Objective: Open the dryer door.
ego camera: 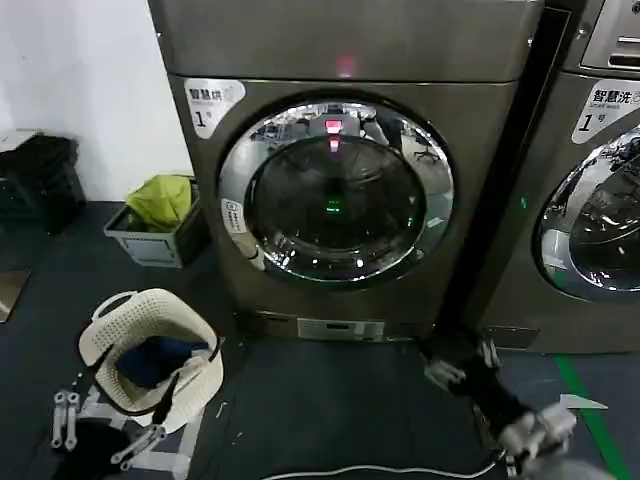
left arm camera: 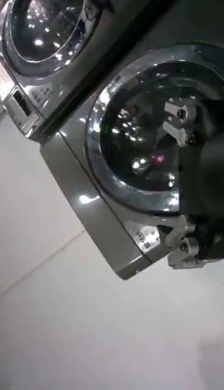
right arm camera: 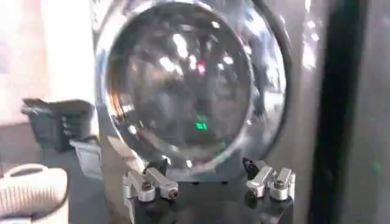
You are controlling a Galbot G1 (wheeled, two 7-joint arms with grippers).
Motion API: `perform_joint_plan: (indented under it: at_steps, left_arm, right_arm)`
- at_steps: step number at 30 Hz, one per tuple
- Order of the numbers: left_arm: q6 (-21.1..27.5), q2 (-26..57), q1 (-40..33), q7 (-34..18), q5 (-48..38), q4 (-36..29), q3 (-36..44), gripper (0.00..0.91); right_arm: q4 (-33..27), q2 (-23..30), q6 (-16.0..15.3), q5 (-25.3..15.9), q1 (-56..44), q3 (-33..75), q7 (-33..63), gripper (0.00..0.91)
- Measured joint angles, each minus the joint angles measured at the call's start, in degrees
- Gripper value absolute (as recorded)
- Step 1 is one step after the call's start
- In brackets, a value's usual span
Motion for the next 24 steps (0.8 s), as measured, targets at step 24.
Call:
perform_joint_plan:
  at_steps: [24]
  left_arm:
    - [0.27,-0.44,0.04,0.05,0.22,-0.4,-0.27,0.907]
  right_arm:
    - [-15.12,2.76,-0.72,3.11,36.63,-30.71,4.96,0.907]
